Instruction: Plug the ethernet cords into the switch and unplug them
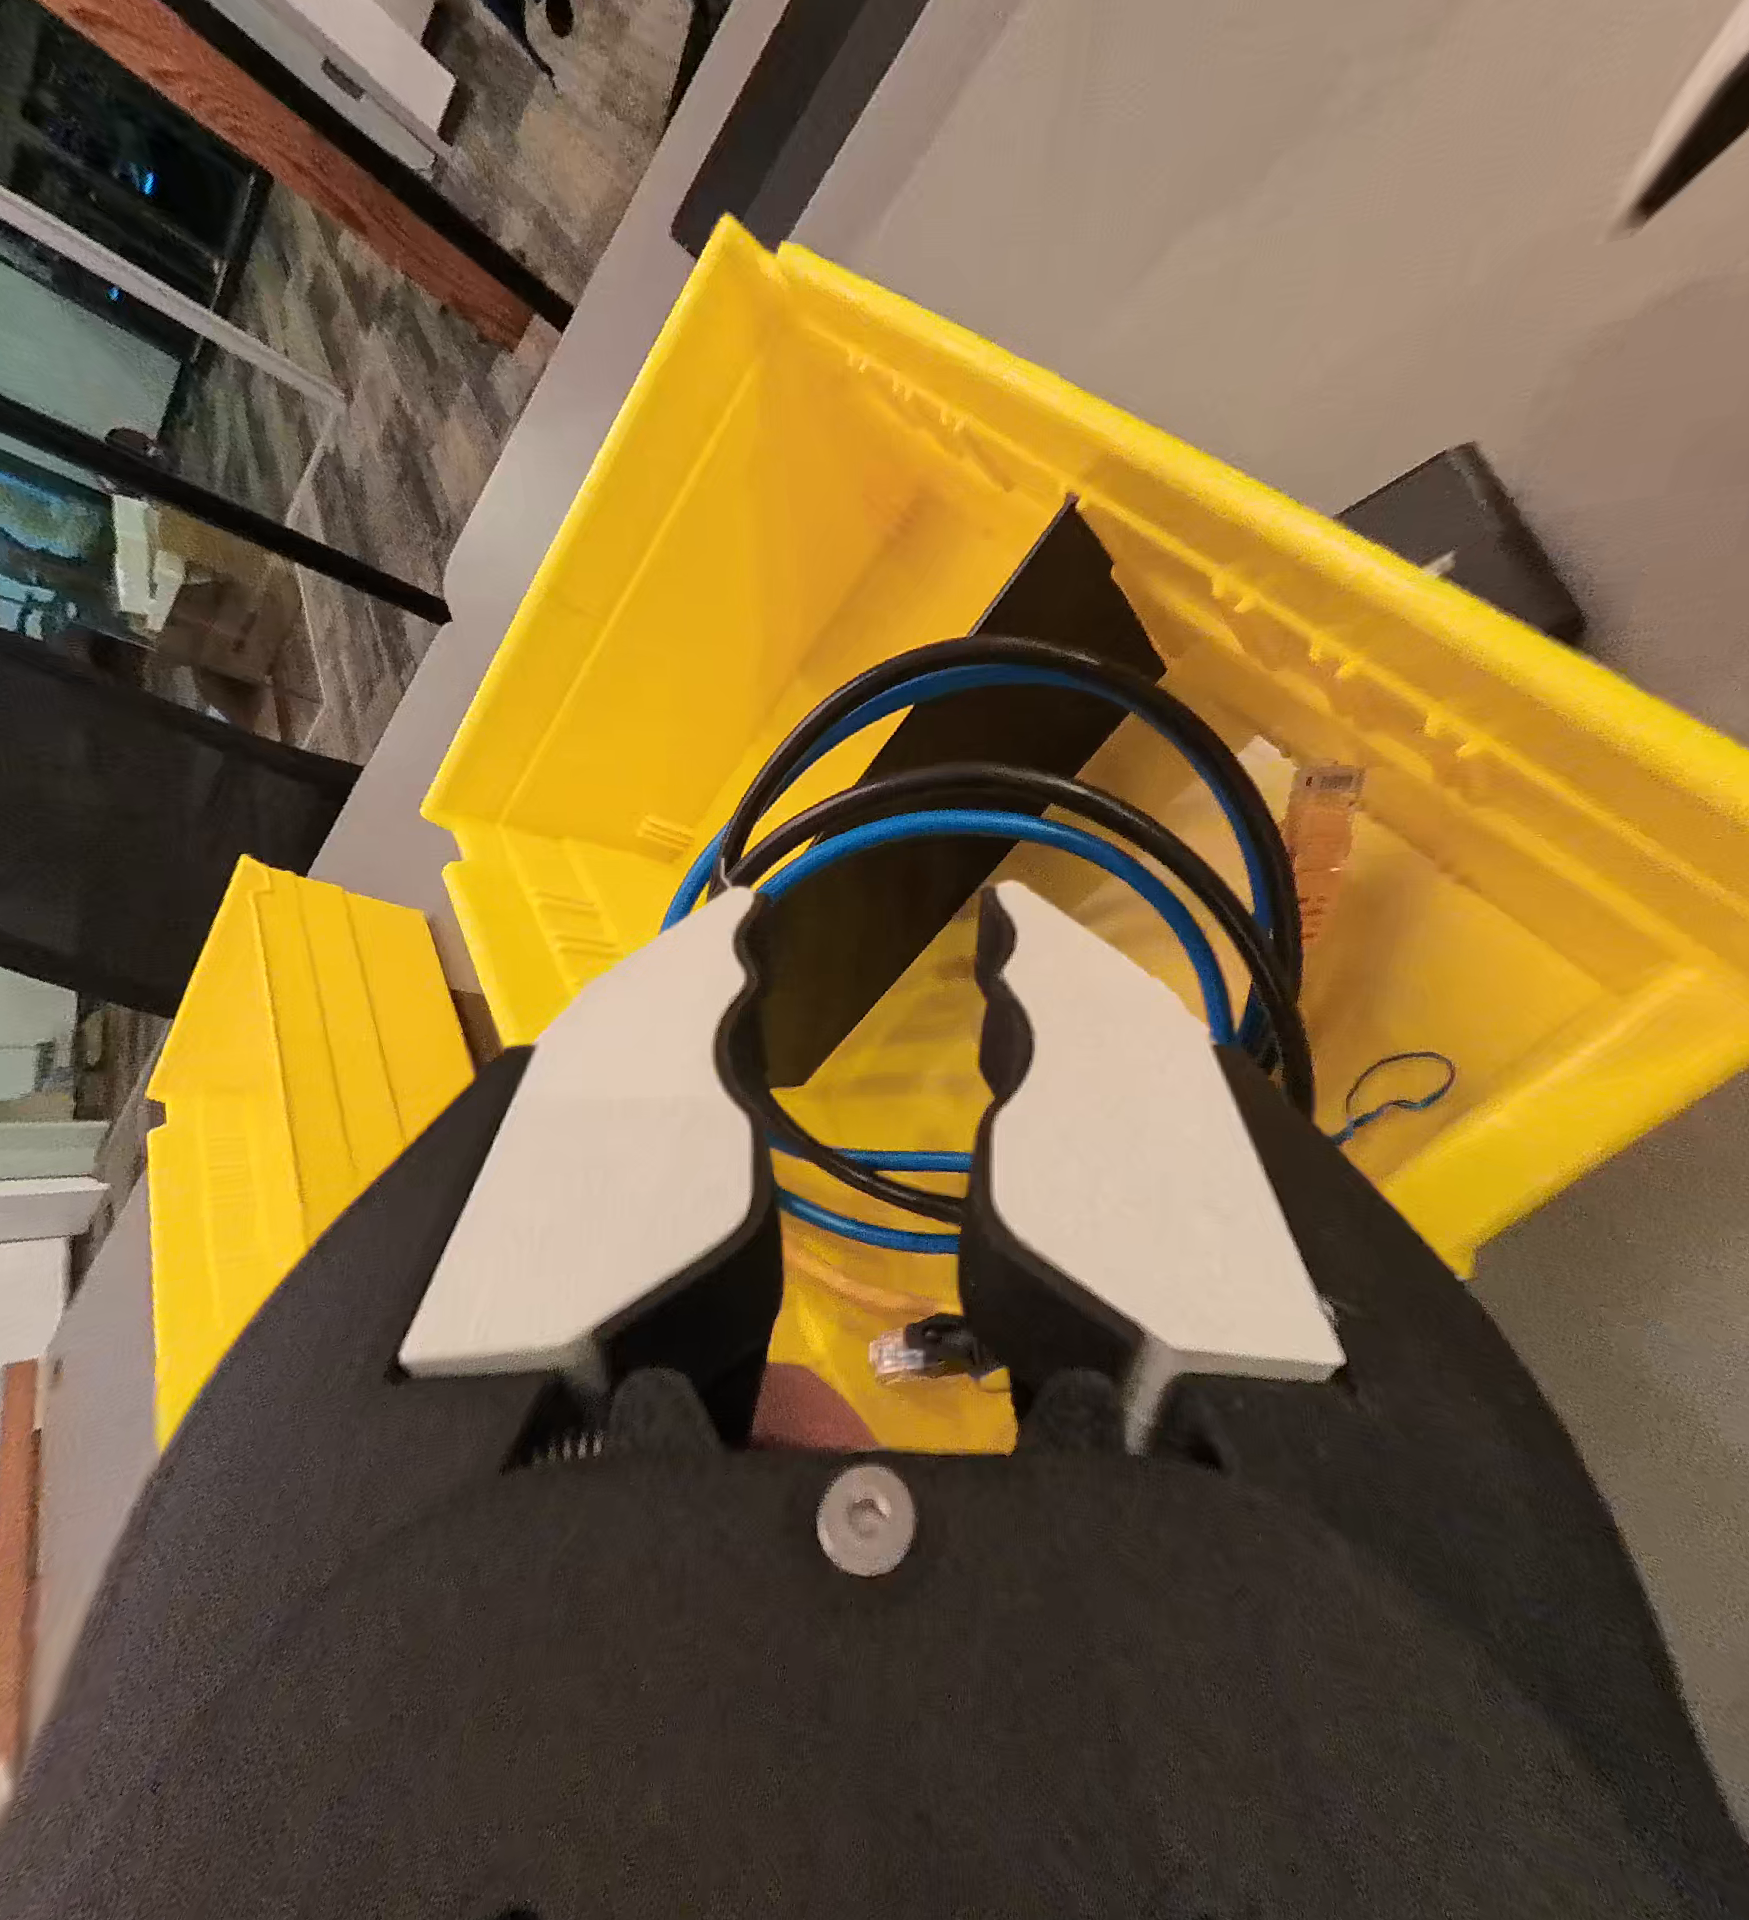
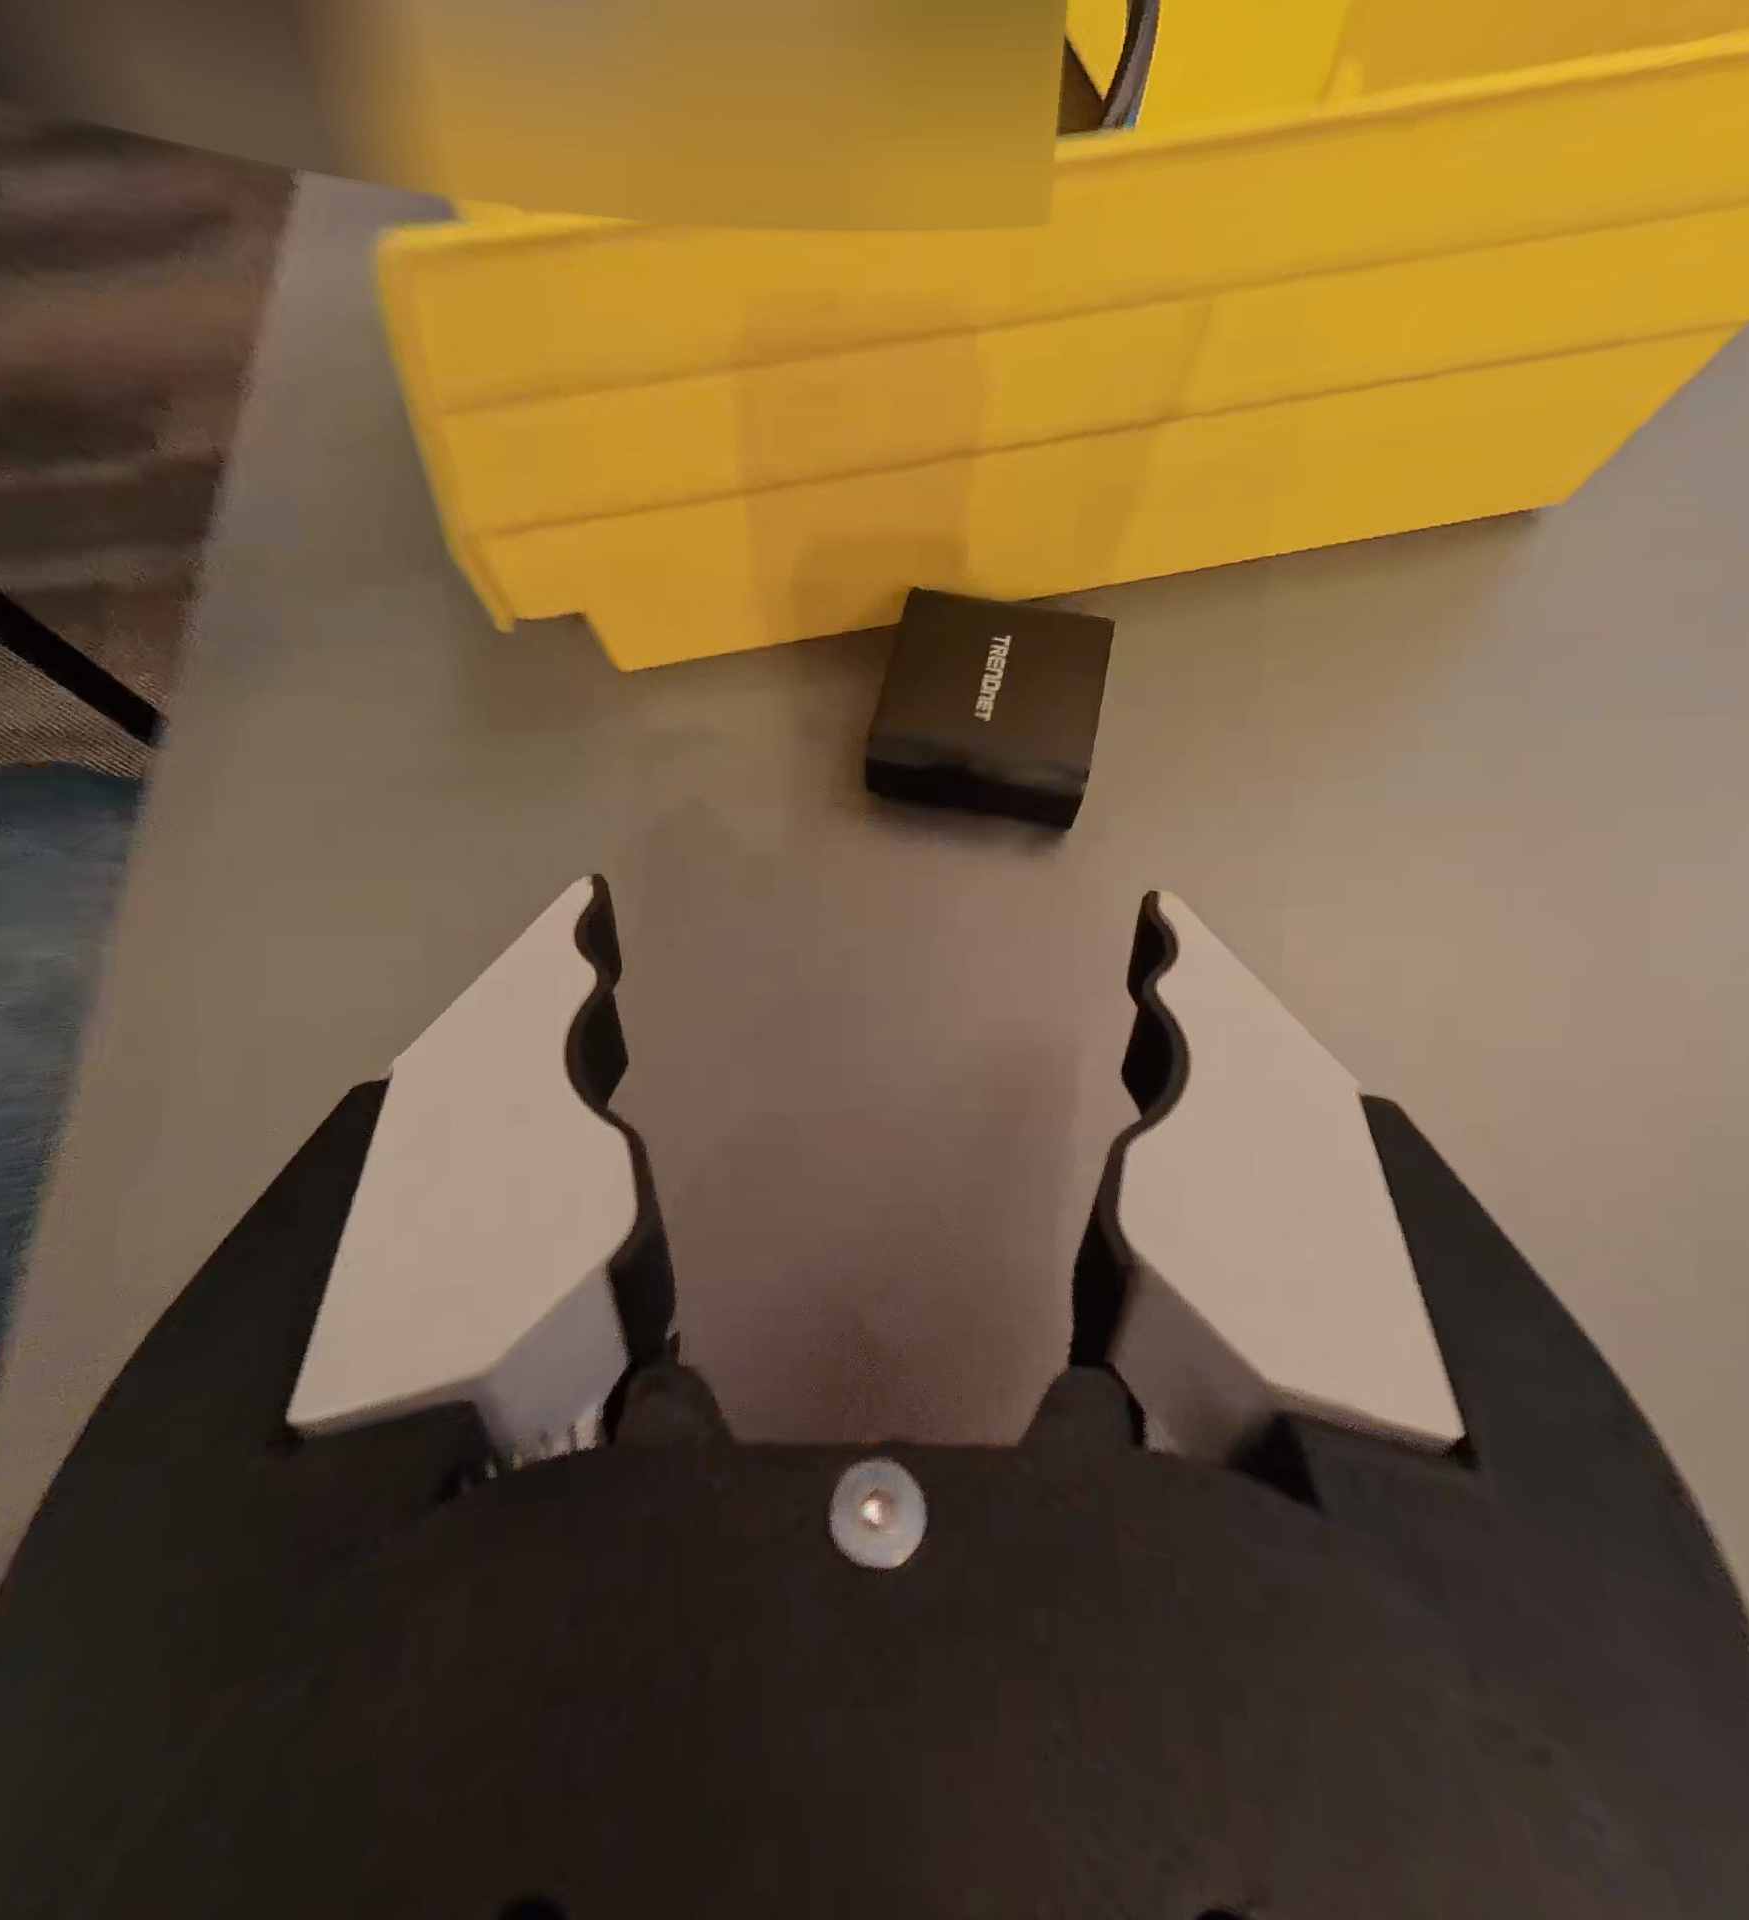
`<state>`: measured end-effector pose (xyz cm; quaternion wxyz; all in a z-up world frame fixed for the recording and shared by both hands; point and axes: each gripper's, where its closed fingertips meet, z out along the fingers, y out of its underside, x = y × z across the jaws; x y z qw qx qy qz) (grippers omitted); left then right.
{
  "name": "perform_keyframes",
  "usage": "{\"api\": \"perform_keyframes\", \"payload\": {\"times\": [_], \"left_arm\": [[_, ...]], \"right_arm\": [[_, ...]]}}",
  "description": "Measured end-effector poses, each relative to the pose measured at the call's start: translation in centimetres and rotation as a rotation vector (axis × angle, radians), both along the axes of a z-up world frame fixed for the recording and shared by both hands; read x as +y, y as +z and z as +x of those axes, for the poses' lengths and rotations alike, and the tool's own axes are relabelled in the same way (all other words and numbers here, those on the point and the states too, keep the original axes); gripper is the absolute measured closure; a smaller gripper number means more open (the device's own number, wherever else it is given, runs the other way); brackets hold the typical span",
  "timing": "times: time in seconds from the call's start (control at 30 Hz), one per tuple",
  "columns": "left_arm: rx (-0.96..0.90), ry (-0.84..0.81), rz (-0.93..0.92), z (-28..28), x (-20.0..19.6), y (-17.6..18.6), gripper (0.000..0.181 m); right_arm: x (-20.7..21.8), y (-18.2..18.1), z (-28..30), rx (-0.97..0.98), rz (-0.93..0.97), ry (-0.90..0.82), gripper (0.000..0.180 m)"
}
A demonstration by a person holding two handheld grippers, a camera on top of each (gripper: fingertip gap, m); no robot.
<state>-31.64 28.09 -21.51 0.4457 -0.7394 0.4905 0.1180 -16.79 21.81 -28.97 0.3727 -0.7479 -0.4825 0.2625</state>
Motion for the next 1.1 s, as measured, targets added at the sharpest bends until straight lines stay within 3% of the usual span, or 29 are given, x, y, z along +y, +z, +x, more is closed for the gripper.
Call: {"api": "perform_keyframes", "payload": {"times": [0.13,0.4,0.6,0.7,0.83,0.93,1.03,1.1], "left_arm": [[-0.062,-0.016,0.002,1.0,-0.2,0.4,0.144],[-0.088,-0.081,0.033,2.9,-1.2,1.0,0.137],[-0.007,-0.362,0.232,9.8,-5.6,4.2,0.110],[0.142,-0.498,0.268,13.9,-7.9,2.9,0.108],[0.250,-0.566,0.322,17.0,-8.6,1.5,0.120],[0.257,-0.623,0.363,18.5,-9.4,1.6,0.157],[0.194,-0.651,0.391,19.3,-10.0,2.4,0.157],[0.147,-0.679,0.391,19.4,-10.6,3.3,0.157]], "right_arm": [[3.0,-3.3,-2.5,-0.142,-0.008,-0.026,0.092],[4.4,-3.4,-3.9,-0.154,-0.036,-0.043,0.123],[1.0,1.6,-1.6,0.120,-0.267,-0.021,0.123],[-0.8,5.0,0.2,0.236,-0.319,-0.018,0.122],[-3.0,8.4,2.4,0.340,-0.336,-0.021,0.122],[-4.5,9.5,3.2,0.362,-0.318,-0.019,0.122],[-5.1,10.5,3.9,0.366,-0.261,-0.002,0.122],[-5.5,11.7,4.3,0.427,-0.250,0.038,0.105]]}}
